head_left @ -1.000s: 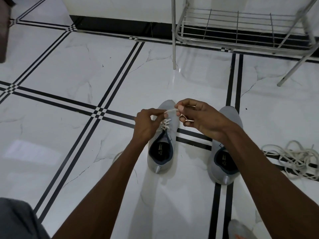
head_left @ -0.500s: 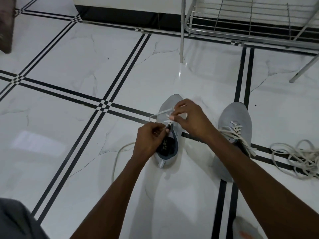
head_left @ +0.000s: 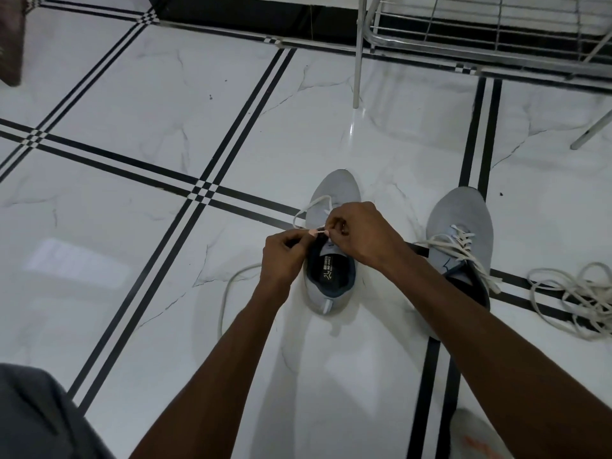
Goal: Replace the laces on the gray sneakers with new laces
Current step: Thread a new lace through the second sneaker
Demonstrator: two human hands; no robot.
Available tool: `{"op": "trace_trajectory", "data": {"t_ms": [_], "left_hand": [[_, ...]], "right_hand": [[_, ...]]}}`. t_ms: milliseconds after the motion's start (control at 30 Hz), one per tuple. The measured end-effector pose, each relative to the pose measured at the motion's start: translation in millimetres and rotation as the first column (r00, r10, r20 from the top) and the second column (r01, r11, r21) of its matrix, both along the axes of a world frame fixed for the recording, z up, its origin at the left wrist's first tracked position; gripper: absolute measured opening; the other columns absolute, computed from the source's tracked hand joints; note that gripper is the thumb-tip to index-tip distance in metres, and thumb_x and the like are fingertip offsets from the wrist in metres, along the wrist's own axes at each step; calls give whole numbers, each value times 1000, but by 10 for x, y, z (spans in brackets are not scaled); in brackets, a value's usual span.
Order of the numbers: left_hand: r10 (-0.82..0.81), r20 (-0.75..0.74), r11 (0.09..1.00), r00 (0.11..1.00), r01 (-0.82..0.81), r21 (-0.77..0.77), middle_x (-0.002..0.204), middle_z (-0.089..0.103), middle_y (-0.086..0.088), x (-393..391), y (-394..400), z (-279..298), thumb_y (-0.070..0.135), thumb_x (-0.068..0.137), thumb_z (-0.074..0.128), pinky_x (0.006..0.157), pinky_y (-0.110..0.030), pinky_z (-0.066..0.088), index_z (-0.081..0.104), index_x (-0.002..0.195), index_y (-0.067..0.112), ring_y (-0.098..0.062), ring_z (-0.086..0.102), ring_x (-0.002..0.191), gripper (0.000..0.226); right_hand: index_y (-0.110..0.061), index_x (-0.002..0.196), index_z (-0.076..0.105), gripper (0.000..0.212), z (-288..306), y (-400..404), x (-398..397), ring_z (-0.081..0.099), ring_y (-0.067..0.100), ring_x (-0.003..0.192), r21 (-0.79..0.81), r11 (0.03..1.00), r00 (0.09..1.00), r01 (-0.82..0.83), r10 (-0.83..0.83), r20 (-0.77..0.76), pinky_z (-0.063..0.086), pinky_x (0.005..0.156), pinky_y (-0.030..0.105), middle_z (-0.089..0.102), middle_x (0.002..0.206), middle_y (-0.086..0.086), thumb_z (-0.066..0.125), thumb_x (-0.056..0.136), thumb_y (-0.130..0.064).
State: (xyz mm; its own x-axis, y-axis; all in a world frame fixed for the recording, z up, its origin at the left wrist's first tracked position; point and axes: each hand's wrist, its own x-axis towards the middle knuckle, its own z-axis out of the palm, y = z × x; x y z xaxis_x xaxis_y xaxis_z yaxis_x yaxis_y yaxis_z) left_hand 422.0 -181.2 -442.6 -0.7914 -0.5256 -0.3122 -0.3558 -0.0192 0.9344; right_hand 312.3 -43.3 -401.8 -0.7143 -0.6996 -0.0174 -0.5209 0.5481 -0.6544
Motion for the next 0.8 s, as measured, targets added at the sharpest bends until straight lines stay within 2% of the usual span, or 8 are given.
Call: {"op": "trace_trajectory", "data": {"t_ms": [100, 233, 367, 500, 633, 800], "left_hand": [[22, 5, 999, 1000, -22, 42, 91, 78, -8, -1, 3, -9, 30, 92, 72, 94, -53, 58, 81, 97, 13, -31, 73, 95, 19], [23, 4, 998, 1000, -24, 66, 91, 78, -8, -2, 13, -3, 27, 95, 71, 94, -49, 58, 81, 99, 12, -29, 74, 95, 19], [21, -10, 997, 1000, -20, 81, 90, 78, -6, -5, 38, 19, 26, 96, 70, 93, -46, 60, 81, 99, 14, -26, 74, 94, 16], [19, -15, 997, 1000, -18, 74, 91, 79, -5, -18, 38, 18, 25, 96, 70, 93, -45, 60, 81, 96, 19, -26, 74, 94, 13], [13, -27, 996, 1000, -11, 90, 92, 79, -6, -24, 46, 20, 26, 96, 70, 91, -41, 61, 81, 96, 20, -26, 74, 95, 13], [-6, -46, 996, 999, 11, 94, 95, 79, -6, -22, 49, 10, 26, 97, 69, 91, -38, 60, 80, 103, 13, -24, 74, 97, 19]], "right_hand": [[-14, 86, 79, 10, -8, 30, -8, 61, 15, 69, 24, 999, 999, -25, 26, -28, 48, 64, 27, 71, 79, 3, 68, 84, -15], [-13, 86, 77, 8, -53, 66, 13, 53, 9, 69, -23, 1000, 1000, 2, -2, -14, 34, 61, 12, 59, 78, -5, 70, 86, -15], [-12, 85, 77, 6, -163, 20, 49, 54, 11, 81, -32, 998, 998, 53, -54, -22, 42, 71, 22, 56, 92, -1, 72, 85, -15], [-10, 89, 77, 9, -277, 4, 85, 53, 10, 90, -36, 991, 992, 126, -127, -15, 40, 76, 17, 57, 104, 3, 74, 86, -18], [-12, 84, 75, 12, -319, -23, 147, 55, 15, 93, -30, 982, 982, 185, -186, -31, 47, 79, 28, 61, 99, 1, 70, 87, -23], [-13, 72, 73, 17, -324, -53, 255, 54, 12, 83, -97, 966, 970, 240, -243, -15, 47, 77, 30, 64, 86, 2, 71, 87, -20]]}}
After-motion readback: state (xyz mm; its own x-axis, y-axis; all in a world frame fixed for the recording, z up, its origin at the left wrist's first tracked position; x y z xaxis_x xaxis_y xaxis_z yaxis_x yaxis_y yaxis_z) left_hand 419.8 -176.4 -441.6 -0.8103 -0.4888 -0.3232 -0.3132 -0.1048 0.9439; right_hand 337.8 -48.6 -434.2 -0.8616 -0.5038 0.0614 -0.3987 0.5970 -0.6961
